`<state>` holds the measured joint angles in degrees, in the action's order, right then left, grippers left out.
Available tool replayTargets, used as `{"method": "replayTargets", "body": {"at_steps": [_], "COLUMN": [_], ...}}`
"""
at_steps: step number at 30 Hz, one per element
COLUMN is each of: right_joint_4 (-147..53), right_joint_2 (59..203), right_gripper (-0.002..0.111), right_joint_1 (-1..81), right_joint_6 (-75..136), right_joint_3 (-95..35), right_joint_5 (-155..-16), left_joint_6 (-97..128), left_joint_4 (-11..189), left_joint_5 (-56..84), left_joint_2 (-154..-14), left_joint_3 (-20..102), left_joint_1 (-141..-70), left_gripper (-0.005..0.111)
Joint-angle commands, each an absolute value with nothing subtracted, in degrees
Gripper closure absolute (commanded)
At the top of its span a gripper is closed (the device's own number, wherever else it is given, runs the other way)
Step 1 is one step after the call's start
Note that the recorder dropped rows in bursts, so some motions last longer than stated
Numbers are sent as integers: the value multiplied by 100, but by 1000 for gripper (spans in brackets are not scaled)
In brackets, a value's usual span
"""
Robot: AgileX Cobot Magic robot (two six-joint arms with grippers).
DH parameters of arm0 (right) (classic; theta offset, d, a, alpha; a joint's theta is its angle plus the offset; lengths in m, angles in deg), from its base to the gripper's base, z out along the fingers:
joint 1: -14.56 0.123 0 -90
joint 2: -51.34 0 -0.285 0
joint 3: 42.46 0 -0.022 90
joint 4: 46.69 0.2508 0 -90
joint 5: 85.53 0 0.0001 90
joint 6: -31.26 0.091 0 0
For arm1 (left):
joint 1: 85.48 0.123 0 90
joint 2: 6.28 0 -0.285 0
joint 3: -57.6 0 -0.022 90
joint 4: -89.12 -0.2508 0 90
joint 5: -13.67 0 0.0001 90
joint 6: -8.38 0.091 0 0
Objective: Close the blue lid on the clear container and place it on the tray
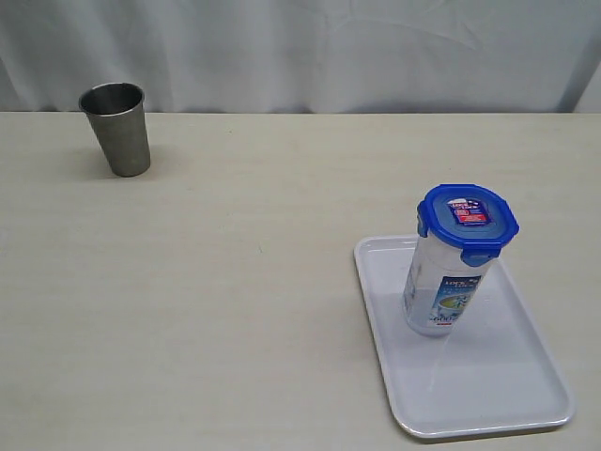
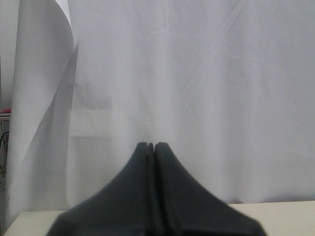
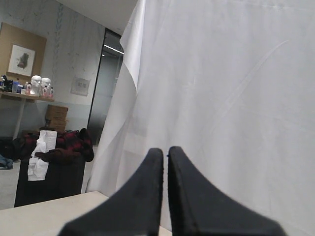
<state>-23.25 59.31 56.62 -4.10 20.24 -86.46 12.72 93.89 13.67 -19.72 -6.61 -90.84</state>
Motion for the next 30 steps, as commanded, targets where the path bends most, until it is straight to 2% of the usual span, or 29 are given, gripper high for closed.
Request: {"method": "replayTargets", "body": {"at_steps": [1,11,22,30], "right_joint_4": [-2318,-2319,-2319,-2319], "right_joint_2": [5912,5912,5912,5912], "right_gripper": [104,104,104,104], "right_joint_1": [5666,5666,5666,5666], "right_joint_6": [-392,-392,-392,-392], "right_joint_3": [2049,2049,2049,2049], "right_joint_5": [-8622,-8633,-8633,-8633], "left_joint_6": [1290,1269,1260,1260], "left_joint_4": [9257,9281,9257,9257], "left_joint_5": [2033,1969,1679,1798], "left_joint_2": [-1541,-1407,-1407,-1407], "left_joint_3": [-695,-1263,-1962,-1962], "left_joint_1": [-9039,-8346,-8346,-8346], "left_gripper": [107,107,107,107]}}
